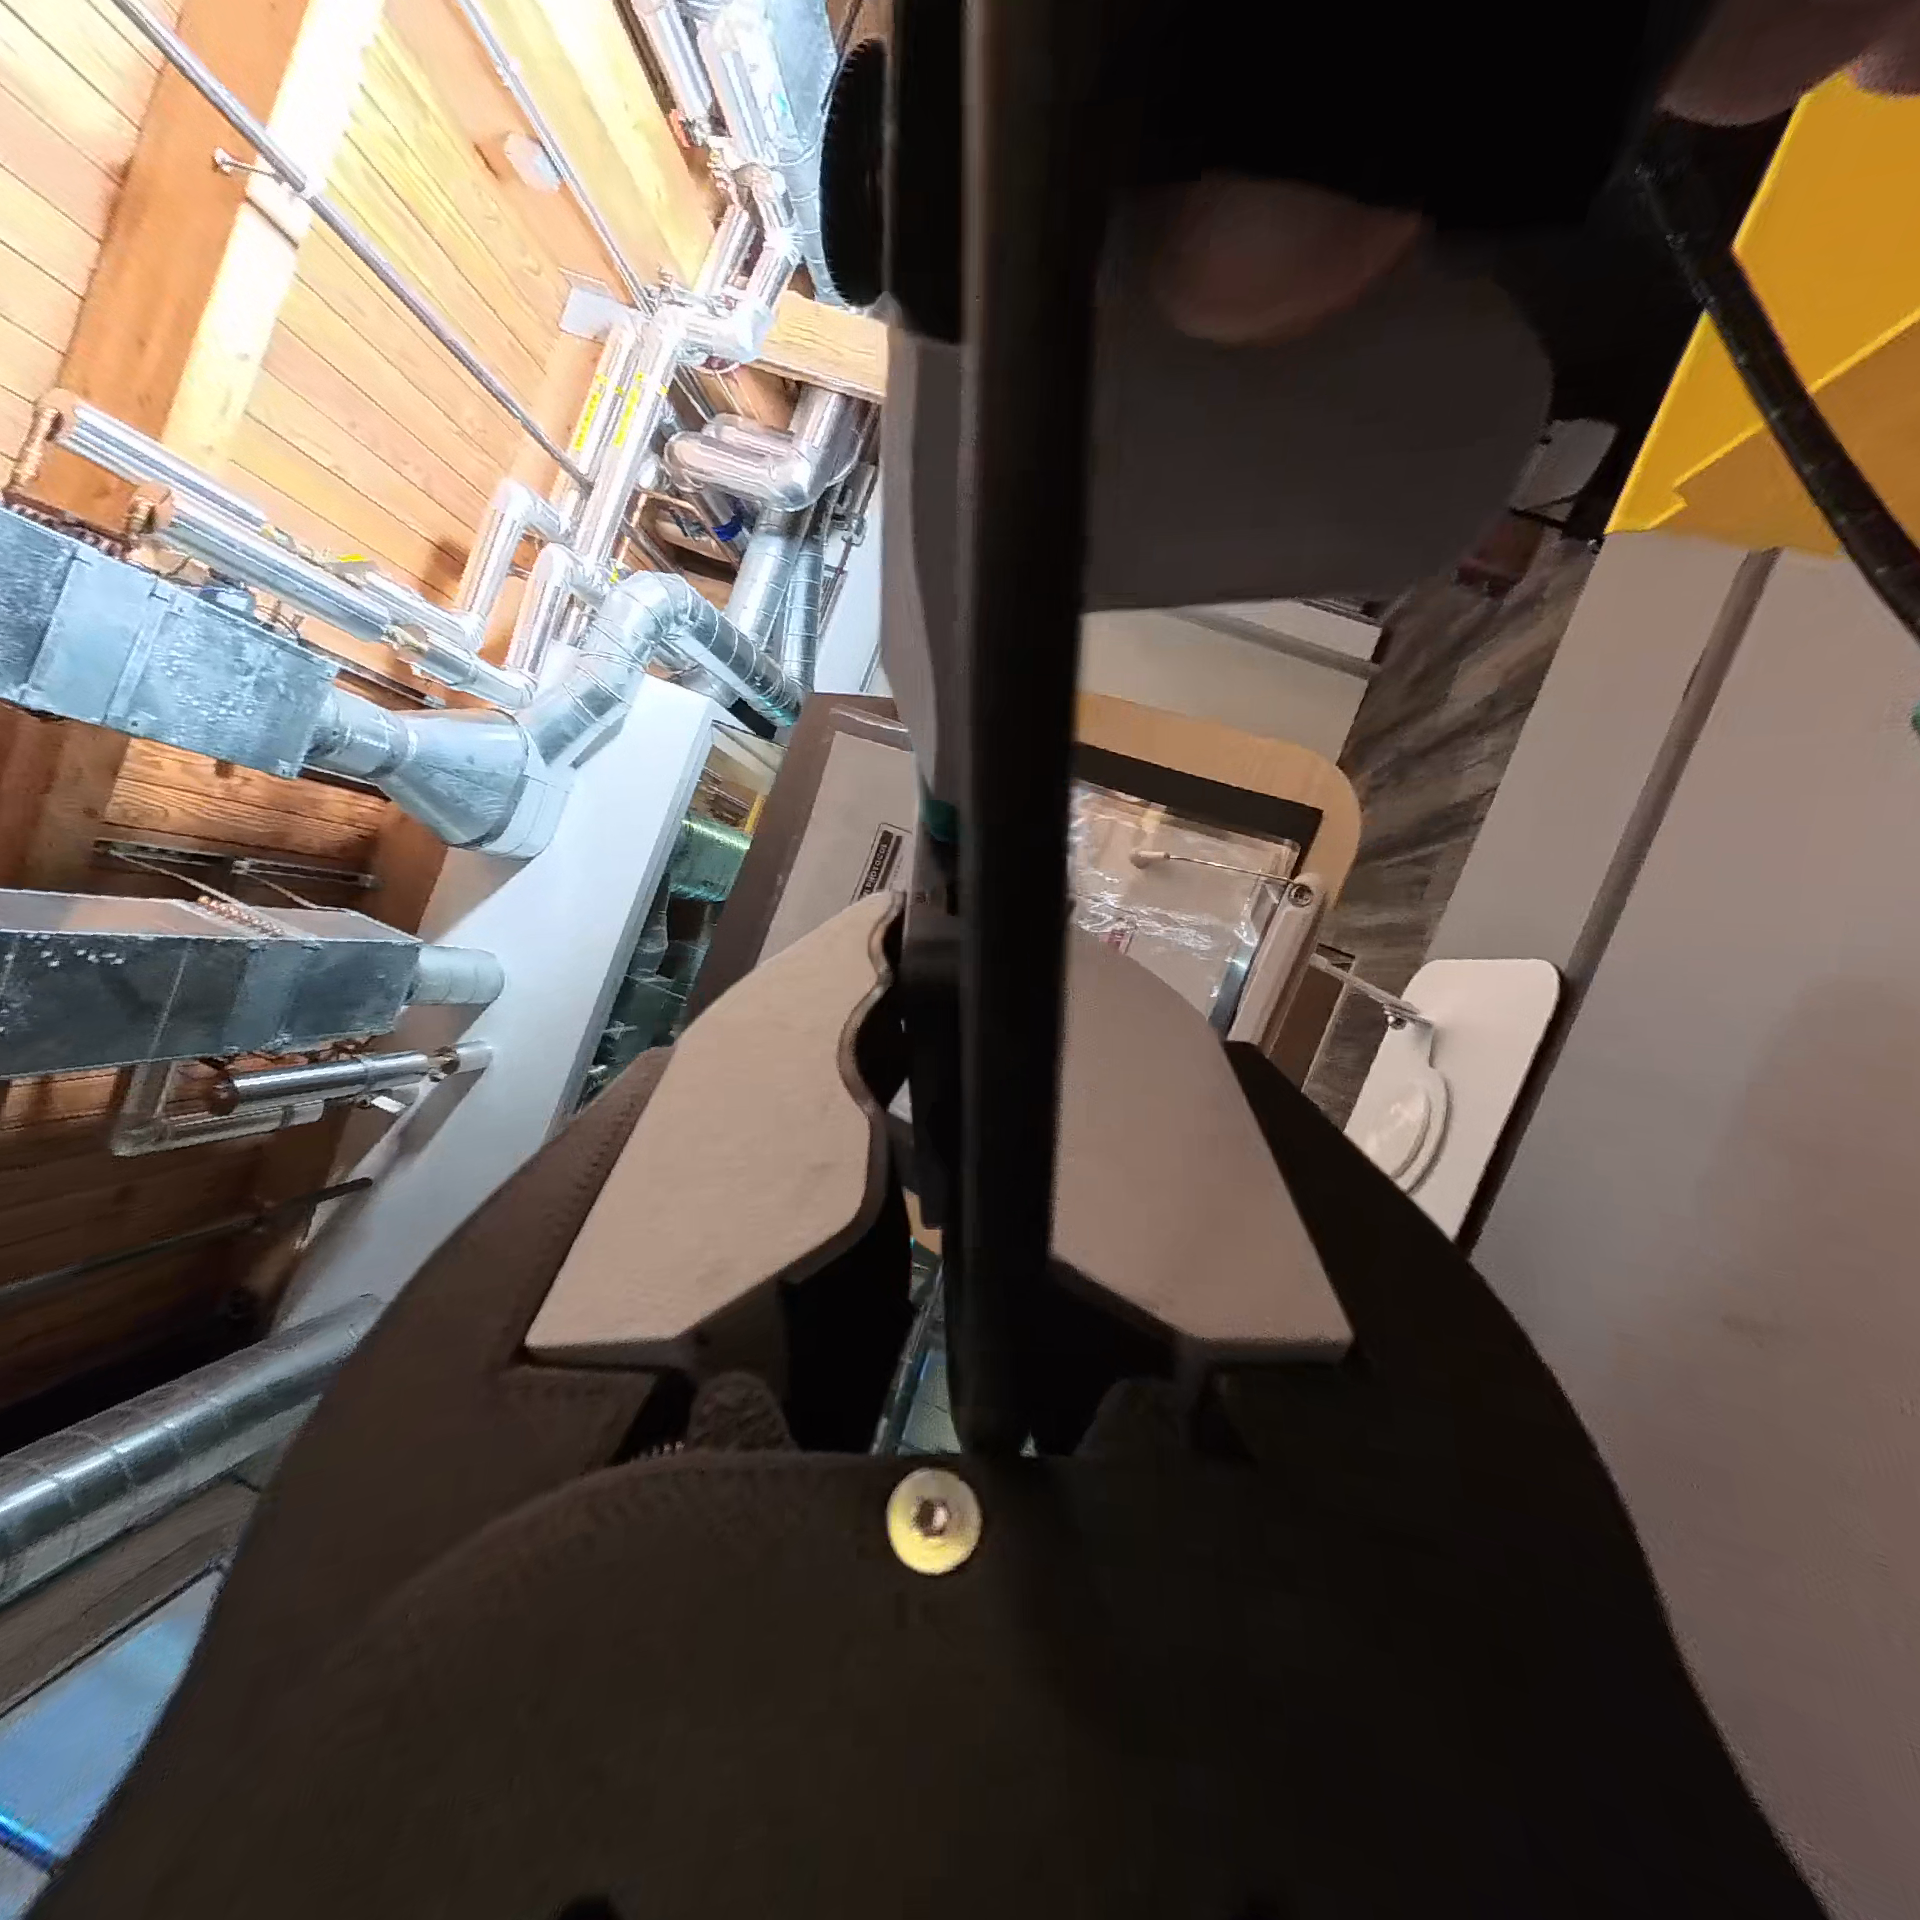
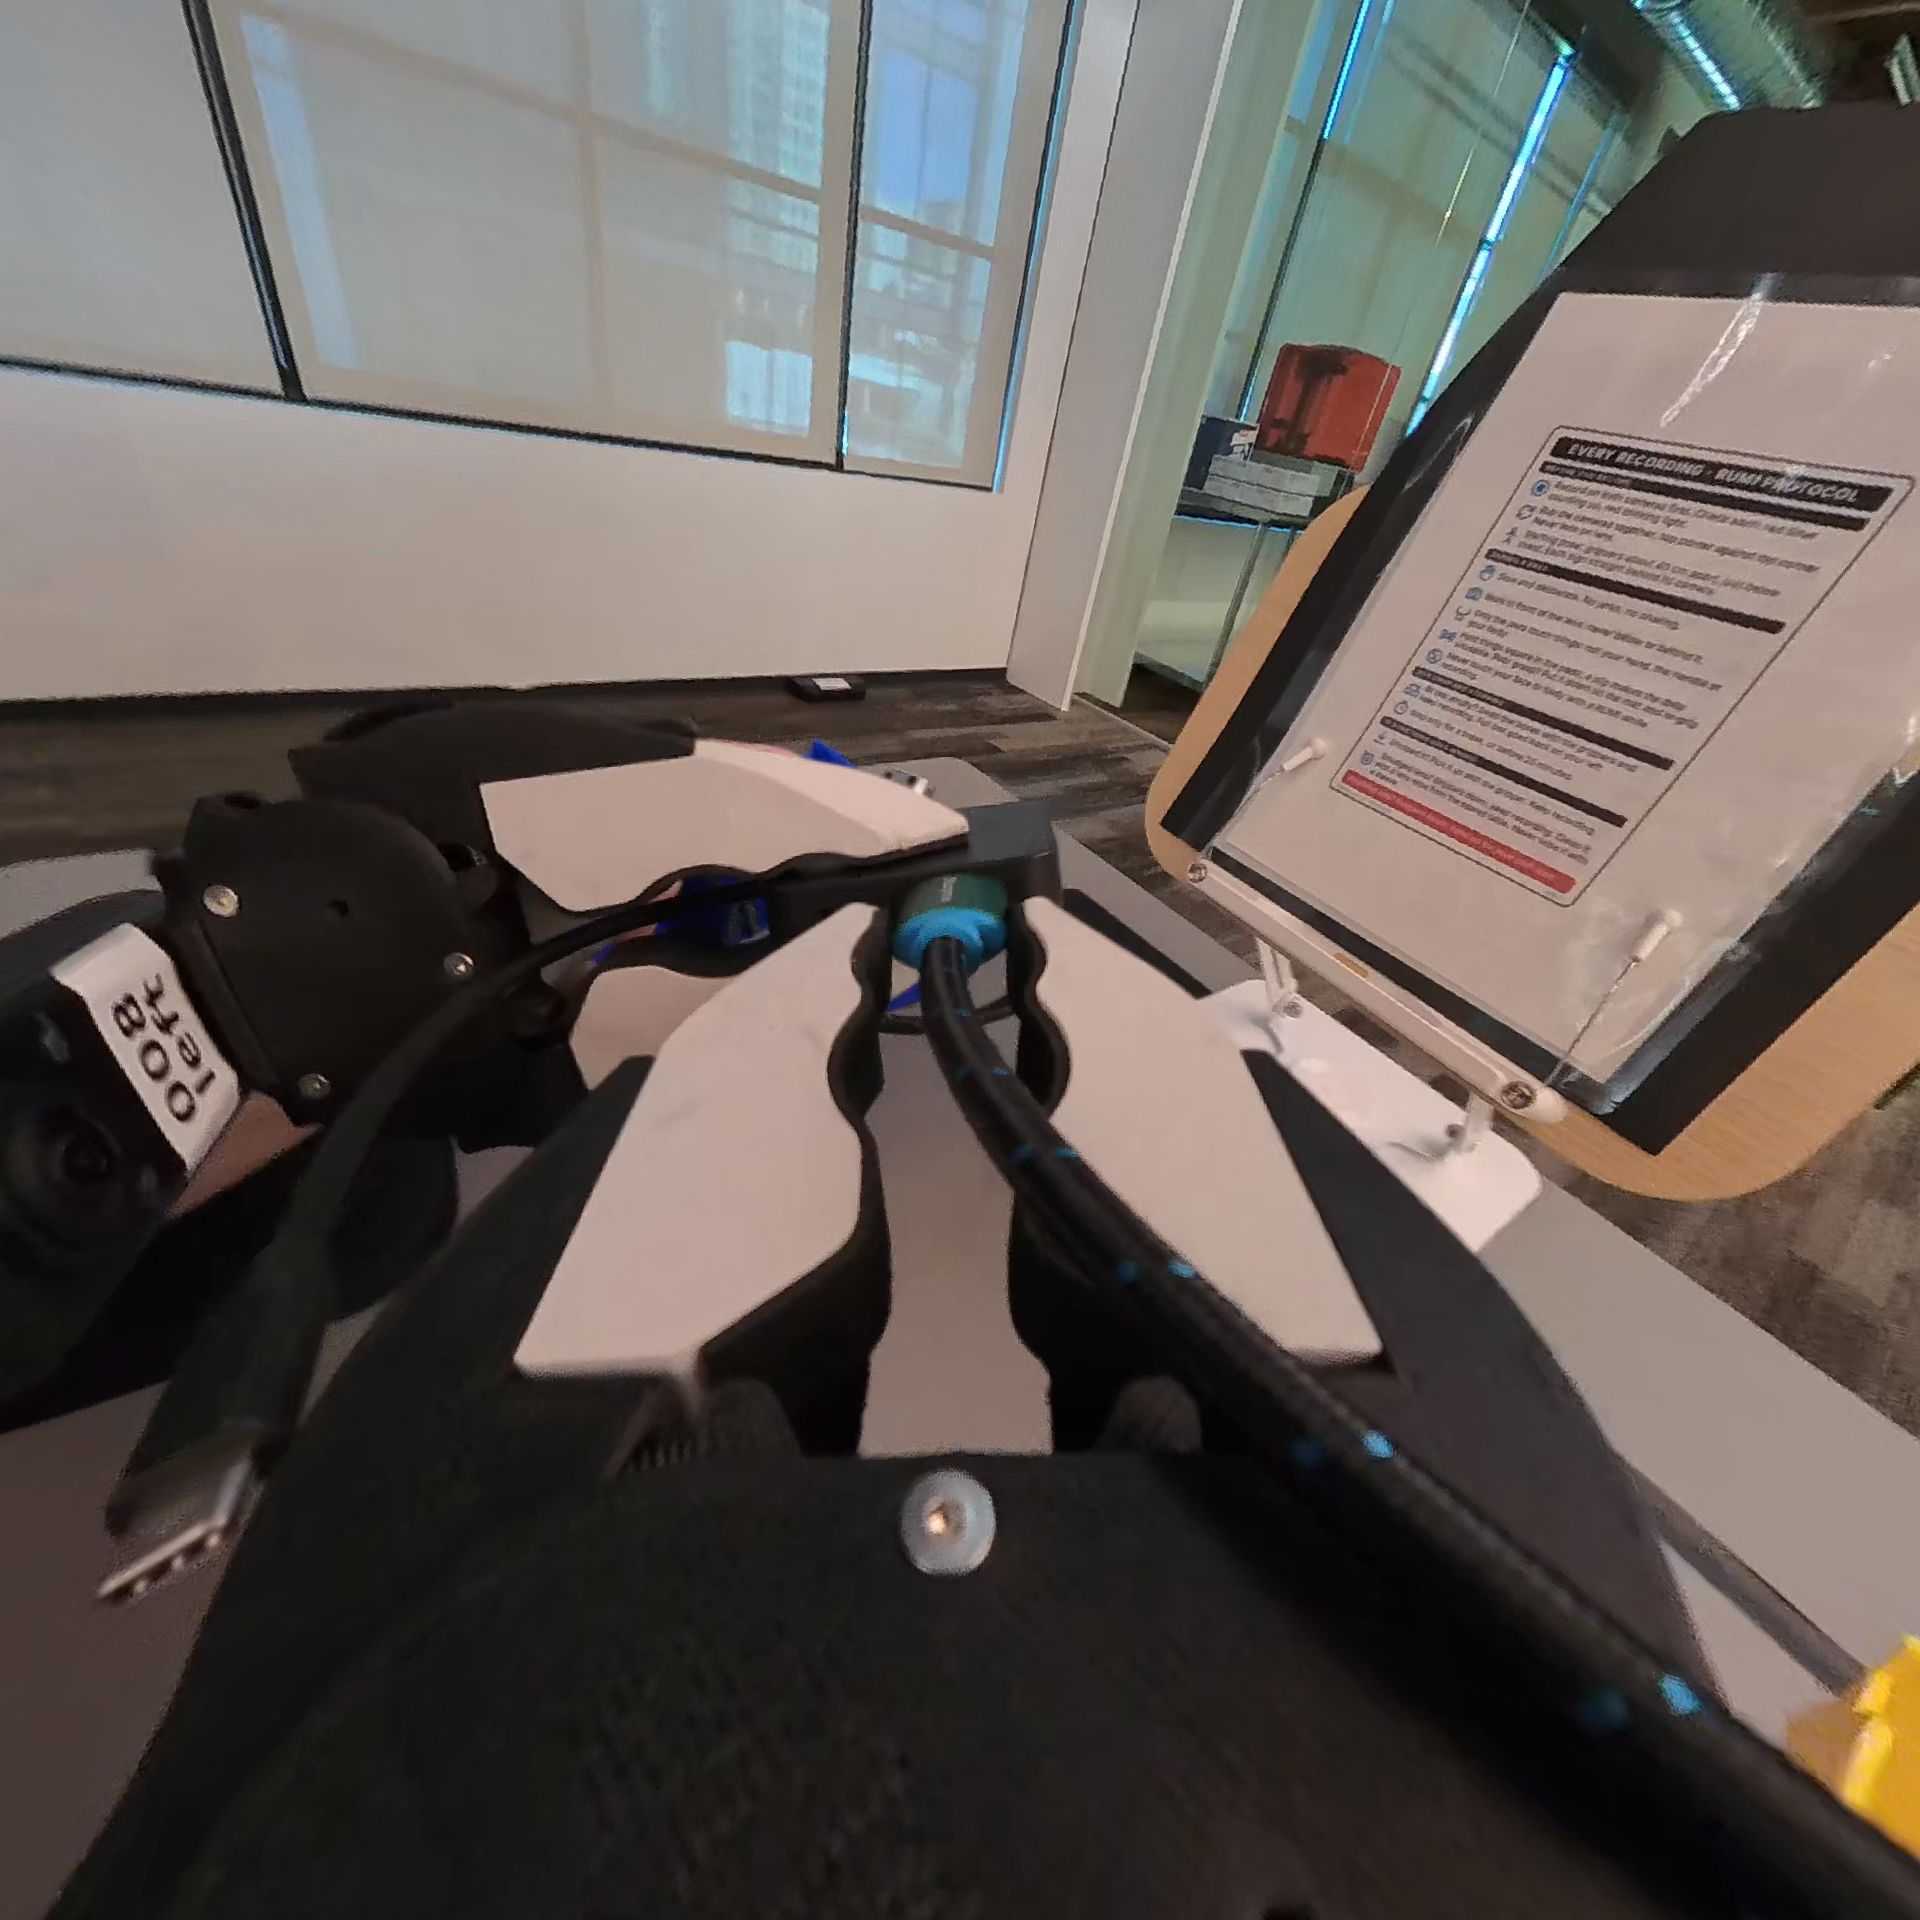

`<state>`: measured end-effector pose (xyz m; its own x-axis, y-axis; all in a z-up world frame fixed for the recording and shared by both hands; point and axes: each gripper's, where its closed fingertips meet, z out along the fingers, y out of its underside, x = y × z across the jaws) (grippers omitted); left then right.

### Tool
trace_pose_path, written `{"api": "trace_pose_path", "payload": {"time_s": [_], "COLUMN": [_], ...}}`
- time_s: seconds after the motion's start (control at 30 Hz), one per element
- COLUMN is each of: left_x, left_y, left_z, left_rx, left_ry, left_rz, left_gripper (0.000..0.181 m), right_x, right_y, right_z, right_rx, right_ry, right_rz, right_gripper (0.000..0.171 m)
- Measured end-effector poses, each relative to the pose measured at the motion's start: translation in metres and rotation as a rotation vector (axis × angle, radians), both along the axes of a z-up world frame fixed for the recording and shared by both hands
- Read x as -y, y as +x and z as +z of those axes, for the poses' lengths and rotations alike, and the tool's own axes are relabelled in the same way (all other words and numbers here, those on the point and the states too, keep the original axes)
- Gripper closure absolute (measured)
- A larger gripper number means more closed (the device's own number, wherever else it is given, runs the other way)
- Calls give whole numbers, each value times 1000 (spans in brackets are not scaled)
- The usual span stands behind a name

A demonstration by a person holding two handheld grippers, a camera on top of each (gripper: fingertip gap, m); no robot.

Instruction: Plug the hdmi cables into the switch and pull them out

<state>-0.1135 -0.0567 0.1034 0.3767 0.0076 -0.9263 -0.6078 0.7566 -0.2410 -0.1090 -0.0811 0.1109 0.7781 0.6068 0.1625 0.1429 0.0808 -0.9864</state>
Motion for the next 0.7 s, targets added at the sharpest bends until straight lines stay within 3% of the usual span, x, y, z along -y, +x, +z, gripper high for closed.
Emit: {"api": "trace_pose_path", "payload": {"time_s": [0.2,0.47,0.63,0.7], "left_x": [2,1,0,-3], "left_y": [2,-1,-2,1], "left_z": [-3,5,5,1], "left_rx": [-39,-16,-38,-54], "left_ry": [35,43,42,33], "left_rz": [31,58,59,72], "left_gripper": [167,167,166,166], "right_x": [-2,0,-2,-5], "right_y": [2,0,0,2], "right_z": [-4,4,0,-3], "right_rx": [-24,-18,-123,-98], "right_ry": [-15,142,14,5], "right_rz": [21,-106,59,47], "right_gripper": [149,149,150,149]}}
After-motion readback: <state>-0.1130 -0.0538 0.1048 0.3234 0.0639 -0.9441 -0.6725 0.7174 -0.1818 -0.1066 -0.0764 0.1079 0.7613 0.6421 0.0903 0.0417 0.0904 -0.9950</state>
